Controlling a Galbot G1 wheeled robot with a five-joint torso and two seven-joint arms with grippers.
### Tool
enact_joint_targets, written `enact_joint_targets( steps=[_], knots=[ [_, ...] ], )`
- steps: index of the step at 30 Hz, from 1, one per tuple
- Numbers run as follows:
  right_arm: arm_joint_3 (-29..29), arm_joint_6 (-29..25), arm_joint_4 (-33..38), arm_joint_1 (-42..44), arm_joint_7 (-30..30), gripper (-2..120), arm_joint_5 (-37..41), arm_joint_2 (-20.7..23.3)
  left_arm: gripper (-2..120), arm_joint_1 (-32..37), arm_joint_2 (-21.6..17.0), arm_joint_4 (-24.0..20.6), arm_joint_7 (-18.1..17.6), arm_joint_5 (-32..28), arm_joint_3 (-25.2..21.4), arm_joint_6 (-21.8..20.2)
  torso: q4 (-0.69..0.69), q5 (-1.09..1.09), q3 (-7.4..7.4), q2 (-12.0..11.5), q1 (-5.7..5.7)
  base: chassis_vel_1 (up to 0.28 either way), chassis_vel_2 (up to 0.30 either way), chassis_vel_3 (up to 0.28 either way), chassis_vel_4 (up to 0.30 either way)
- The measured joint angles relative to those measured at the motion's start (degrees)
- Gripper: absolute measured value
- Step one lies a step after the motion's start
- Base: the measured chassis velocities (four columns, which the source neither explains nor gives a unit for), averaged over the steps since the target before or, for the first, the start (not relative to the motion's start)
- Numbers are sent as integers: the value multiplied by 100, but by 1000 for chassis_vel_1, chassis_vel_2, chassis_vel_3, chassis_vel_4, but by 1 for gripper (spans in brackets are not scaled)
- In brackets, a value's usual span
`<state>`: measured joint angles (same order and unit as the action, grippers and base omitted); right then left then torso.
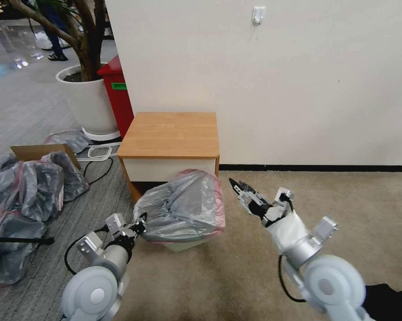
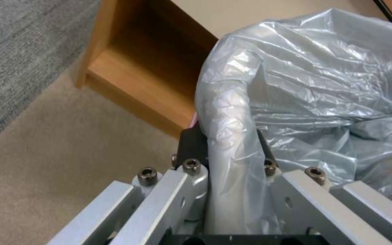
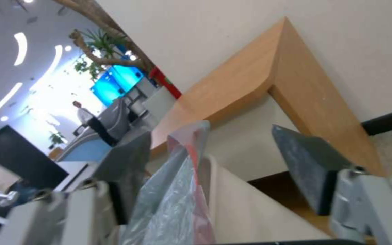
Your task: Pick up the garbage bag from the table and place it over the trash can.
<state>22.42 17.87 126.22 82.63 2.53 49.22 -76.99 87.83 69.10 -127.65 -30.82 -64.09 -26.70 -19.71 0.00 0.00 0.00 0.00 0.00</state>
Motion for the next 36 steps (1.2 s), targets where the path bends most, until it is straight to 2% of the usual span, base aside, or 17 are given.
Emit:
enact_joint_targets(
  steps=[3, 5, 7, 16, 24, 27, 28, 31, 33, 36],
  knots=[
    [-45, -56, -76, -42, -41, 87, -106, -73, 7, 8, 38, -34, -8, 55, 63, 2, 0, 0, 0, 0, 0, 0, 0, 0, 0],
    [-47, -56, -80, -57, -58, 88, -106, -79, 7, 11, 48, -37, -7, 70, 76, 2, 0, 0, 0, 0, 0, 0, 0, 0, 0],
    [-79, -39, -70, -103, -119, 97, -94, -93, 7, 16, 82, -39, -8, 177, 131, 9, 0, 0, 0, 0, 0, 0, 0, 0, 0],
    [-223, 52, -150, -157, -353, 95, -137, -153, 7, -18, 104, -89, -8, 305, 239, 20, 0, 0, 0, 0, 0, 0, 0, 0, 0],
    [-245, 14, -348, -275, -460, 80, -41, -253, 7, -1, 114, -126, -7, 320, 283, 21, 0, 0, 0, 0, 0, 0, 0, 0, 0],
    [-239, 12, -354, -315, -470, 66, 62, -292, 7, -10, 89, -125, 7, 322, 293, 21, 0, 0, 0, 0, 0, 0, 0, 0, 0],
    [-239, 12, -354, -315, -470, 66, 62, -292, 7, -10, 89, -125, 7, 322, 293, 21, 0, 0, 0, 0, 0, 0, 0, 0, 0],
    [-219, 13, -359, -362, -465, 51, 110, -296, 7, -16, 55, -125, 15, 322, 312, 20, 0, 0, 0, 0, 0, 0, 0, 0, 0],
    [-214, 18, -360, -377, -460, 47, 123, -295, 7, -16, 48, -125, 16, 322, 324, 20, 0, 0, 0, 0, 0, 0, 0, 0, 0],
    [-207, 21, -372, -412, -453, 34, 147, -295, 7, -24, 48, -124, 23, 322, 377, 18, 0, 0, 0, 0, 0, 0, 0, 0, 0]
  ],
)
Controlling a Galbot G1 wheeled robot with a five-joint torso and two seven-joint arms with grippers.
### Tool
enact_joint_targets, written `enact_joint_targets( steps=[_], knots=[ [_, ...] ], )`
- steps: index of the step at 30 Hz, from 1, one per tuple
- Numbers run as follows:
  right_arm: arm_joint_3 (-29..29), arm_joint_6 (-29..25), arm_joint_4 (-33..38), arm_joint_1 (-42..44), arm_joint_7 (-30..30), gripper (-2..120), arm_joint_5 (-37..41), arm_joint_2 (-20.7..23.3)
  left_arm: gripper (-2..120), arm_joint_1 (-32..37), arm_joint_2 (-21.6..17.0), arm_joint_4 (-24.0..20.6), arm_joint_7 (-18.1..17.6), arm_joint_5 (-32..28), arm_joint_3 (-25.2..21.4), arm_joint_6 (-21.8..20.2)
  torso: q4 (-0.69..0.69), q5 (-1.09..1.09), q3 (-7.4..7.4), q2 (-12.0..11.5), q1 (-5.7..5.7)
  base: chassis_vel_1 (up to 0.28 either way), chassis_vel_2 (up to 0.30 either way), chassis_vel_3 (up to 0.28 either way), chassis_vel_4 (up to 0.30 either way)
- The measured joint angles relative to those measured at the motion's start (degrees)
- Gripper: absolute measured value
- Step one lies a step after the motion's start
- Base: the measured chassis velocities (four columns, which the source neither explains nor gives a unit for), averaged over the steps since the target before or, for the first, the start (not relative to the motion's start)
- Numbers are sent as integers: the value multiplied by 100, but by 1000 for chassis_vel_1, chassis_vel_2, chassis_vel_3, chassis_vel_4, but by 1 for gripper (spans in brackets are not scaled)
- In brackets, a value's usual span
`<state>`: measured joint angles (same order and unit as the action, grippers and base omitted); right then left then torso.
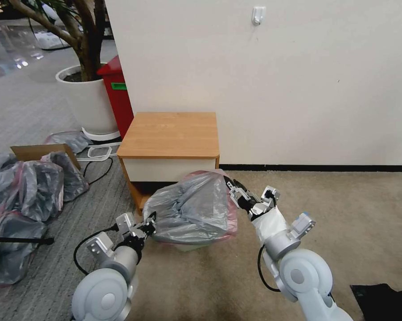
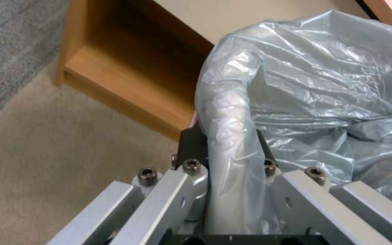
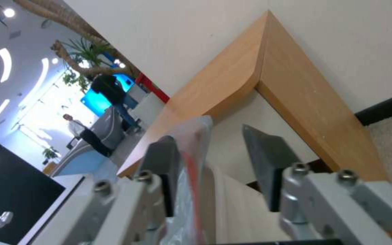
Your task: Pick up the garbage bag from the table and place it over the trash can.
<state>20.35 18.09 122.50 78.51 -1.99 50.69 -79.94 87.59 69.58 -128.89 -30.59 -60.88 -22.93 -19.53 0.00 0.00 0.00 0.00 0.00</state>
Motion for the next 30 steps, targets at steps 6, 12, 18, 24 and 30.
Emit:
enact_joint_targets(
  steps=[6, 12, 18, 24, 30],
  knots=[
    [6, 22, -71, -73, 17, 11, 30, -5, 7, -9, 15, 14, 7, 1, 68, -3, 0, 0, 0, 1, 0, 0, 0, 0, 0],
    [5, 39, -101, -160, -4, 0, 49, 20, 7, 17, 9, 12, 42, 27, 79, -7, 0, 0, 0, 0, 0, 0, 0, 0, 0],
    [87, 133, -151, -345, -194, 0, 327, 178, 7, 147, 22, -20, 292, 150, 81, -12, 0, 0, 0, 0, 0, 0, 0, 0, 0],
    [170, 405, -305, -518, -435, 0, 545, 417, 7, 233, 30, -49, 524, 265, 58, -12, 0, 1, 0, 0, 0, 0, 0, 0, 0],
    [249, 600, -522, -549, -492, 0, 700, 555, 7, 244, 21, -89, 562, 213, -14, -6, 0, 1, 0, 0, 0, 0, 0, 0, 0]
  ],
)
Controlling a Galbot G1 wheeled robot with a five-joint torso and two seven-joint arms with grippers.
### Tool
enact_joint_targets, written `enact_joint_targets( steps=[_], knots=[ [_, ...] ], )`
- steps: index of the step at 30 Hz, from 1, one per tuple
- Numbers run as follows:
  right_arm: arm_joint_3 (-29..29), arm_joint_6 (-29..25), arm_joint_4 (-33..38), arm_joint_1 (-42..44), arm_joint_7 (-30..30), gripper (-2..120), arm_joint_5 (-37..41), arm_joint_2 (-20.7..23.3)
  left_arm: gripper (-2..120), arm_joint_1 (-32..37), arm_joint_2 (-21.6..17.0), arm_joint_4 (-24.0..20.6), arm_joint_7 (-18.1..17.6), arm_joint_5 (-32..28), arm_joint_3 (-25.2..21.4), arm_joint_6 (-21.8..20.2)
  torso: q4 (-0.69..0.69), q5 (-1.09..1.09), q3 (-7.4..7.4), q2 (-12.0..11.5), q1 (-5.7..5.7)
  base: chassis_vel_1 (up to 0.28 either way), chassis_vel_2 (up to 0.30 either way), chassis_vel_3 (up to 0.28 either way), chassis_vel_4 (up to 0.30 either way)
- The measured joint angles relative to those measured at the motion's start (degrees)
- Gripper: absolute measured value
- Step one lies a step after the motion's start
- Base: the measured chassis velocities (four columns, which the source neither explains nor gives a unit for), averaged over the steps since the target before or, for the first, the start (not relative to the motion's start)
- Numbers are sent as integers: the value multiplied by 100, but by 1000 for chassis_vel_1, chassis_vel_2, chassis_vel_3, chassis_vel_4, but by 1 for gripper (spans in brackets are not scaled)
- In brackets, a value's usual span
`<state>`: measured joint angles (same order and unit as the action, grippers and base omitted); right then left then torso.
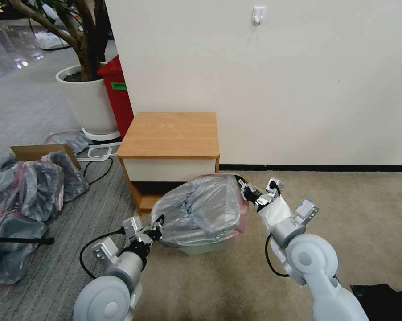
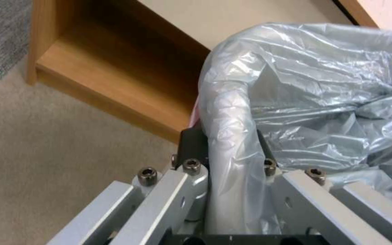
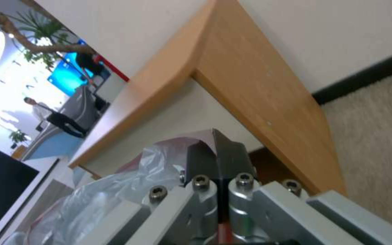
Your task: Pick up the garbage bag from the table and place it over the trash can.
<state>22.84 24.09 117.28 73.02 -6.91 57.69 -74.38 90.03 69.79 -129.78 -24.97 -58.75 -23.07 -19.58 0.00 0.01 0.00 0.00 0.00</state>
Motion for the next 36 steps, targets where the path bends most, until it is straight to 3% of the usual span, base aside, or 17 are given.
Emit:
enact_joint_targets(
  steps=[16, 31, 36],
  knots=[
    [87, -201, -773, 206, 599, 0, -54, -39, 7, -133, 23, -69, -54, -1121, -236, 90, 0, -1, 0, 0, 0, 0, 0, 0, 0],
    [86, -556, -1004, 310, 924, 0, -480, -45, 7, -185, 34, -150, -148, -1508, -350, 138, 0, -1, 0, 0, 0, 0, 0, 0, 0],
    [163, -564, -732, 501, 908, 17, -429, 31, 7, -217, 21, -28, -152, -1293, -384, 148, 0, -1, 0, 0, 0, 0, 0, 0, 0]
  ],
)
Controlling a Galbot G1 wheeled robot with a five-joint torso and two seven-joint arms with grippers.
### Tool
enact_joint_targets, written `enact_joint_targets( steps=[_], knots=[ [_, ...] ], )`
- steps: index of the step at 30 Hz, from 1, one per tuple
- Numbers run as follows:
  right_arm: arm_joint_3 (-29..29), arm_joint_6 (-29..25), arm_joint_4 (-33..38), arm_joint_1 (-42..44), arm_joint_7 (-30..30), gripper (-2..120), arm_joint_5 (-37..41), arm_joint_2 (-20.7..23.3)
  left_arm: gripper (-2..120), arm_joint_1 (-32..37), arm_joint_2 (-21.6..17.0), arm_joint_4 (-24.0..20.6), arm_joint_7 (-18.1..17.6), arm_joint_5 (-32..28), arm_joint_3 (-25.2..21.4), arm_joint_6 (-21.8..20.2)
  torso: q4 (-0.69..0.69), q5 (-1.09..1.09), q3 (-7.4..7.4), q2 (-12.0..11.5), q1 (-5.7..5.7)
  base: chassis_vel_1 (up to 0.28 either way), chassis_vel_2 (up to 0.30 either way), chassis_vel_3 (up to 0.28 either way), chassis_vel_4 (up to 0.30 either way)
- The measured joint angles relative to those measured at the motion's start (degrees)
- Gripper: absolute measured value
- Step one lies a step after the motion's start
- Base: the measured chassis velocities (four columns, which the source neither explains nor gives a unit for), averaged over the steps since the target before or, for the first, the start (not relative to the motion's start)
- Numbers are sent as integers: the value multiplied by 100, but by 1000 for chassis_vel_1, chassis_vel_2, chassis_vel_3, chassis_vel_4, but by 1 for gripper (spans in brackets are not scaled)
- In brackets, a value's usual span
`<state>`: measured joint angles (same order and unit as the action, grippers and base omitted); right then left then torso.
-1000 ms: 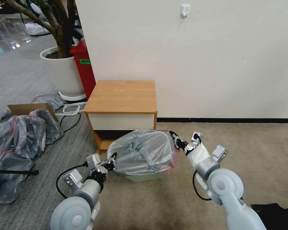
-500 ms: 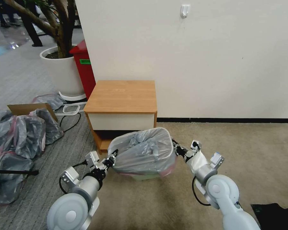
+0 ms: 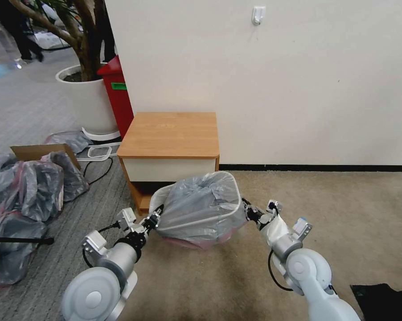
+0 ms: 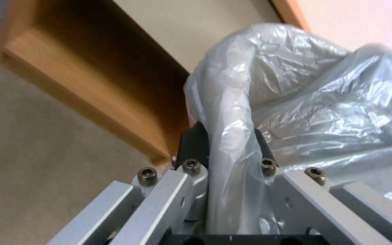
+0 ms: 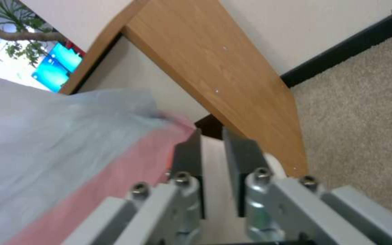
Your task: Pick up the garbage bag from the table and place it over the trash can.
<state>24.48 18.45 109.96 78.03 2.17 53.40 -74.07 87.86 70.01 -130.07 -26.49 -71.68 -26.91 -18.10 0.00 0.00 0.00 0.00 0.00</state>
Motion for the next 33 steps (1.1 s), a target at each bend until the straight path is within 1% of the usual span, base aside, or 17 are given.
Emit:
enact_joint_targets(
  steps=[9, 10, 13, 14, 15, 17, 19, 20, 21, 22, 26, 27, 28, 29, 30, 32, 33],
  knots=[
    [229, -53, 801, 311, -62, 51, 271, 238, 7, -141, -95, 358, 0, 656, 9, -58, 0, 1, 0, 0, 0, 0, 0, 0, 0],
    [229, -53, 801, 311, -62, 51, 271, 238, 7, -141, -95, 358, 0, 656, 9, -58, 0, 1, 0, 0, 0, 0, 0, 0, 0],
    [278, -71, 1396, 211, -183, 64, 257, 473, 7, -107, -182, 427, 87, 1128, 127, -133, 0, 0, 0, 0, 0, 0, 0, 0, 0],
    [207, -70, 1629, 84, -159, 71, 58, 683, 7, -82, -227, 437, 144, 1326, 192, -145, 0, 0, 0, 0, 0, 0, 0, 0, 0],
    [207, -70, 1629, 84, -159, 71, 58, 683, 7, -82, -227, 437, 144, 1326, 192, -145, 0, 0, 0, 0, 0, 0, 0, 0, 0],
    [52, -73, 1817, -118, 57, 78, -330, 988, 7, -58, -270, 441, 212, 1590, 277, -156, 0, 0, 0, 0, 0, 0, 0, 0, 0],
    [-91, -87, 1890, -260, 227, 77, -614, 1183, 7, -50, -282, 445, 255, 1745, 313, -156, 0, -1, 0, 0, 0, 0, 0, 0, 0],
    [-379, -55, 1986, -522, 473, 70, -1075, 1477, 7, -37, -291, 446, 306, 1966, 363, -156, 1, 1, 0, 0, 0, 0, 0, 0, 0],
    [-551, 16, 2028, -671, 598, 68, -1309, 1607, 7, -29, -292, 446, 330, 2063, 387, -155, 0, 0, 0, 0, 0, 0, 0, 0, 0],
    [-1010, 162, 2069, -1000, 794, 59, -1841, 1852, 7, -5, -292, 444, 386, 2264, 435, -149, 0, -1, 0, 0, 0, 0, 0, 0, 0],
    [-1476, 281, 2062, -1326, 866, 52, -2292, 2000, 7, 22, -291, 438, 462, 2491, 479, -134, 1, 0, 0, 0, 0, 0, 0, 0, 0],
    [-1908, 390, 2005, -1636, 923, 46, -2601, 2070, 7, 51, -290, 435, 551, 2708, 518, -115, 1, 0, 0, 0, 0, 0, 0, 0, 0],
    [-2081, 430, 1971, -1767, 941, 43, -2718, 2083, 7, 61, -290, 434, 577, 2780, 530, -106, 0, 0, 0, 0, 0, 0, 0, 0, 0],
    [-2599, 566, 1854, -2187, 1004, 35, -2999, 2087, 7, 79, -290, 432, 650, 2977, 567, -75, 1, 0, 0, 0, 0, 0, 0, 0, 0],
    [-2599, 566, 1854, -2187, 1004, 35, -2999, 2087, 7, 79, -290, 432, 650, 2977, 567, -75, 1, 0, 0, 0, 0, 0, 0, 0, 0],
    [-3118, 729, 1689, -2618, 1083, 26, -3109, 2057, 7, 89, -292, 430, 716, 3164, 599, -46, 1, 0, -1, 0, 0, 0, 0, 0, 0],
    [-3178, 748, 1666, -2671, 1092, 25, -3114, 2052, 7, 92, -292, 430, 728, 3195, 604, -40, 1, 0, 0, 0, 0, 0, 0, 0, 0]
  ],
)
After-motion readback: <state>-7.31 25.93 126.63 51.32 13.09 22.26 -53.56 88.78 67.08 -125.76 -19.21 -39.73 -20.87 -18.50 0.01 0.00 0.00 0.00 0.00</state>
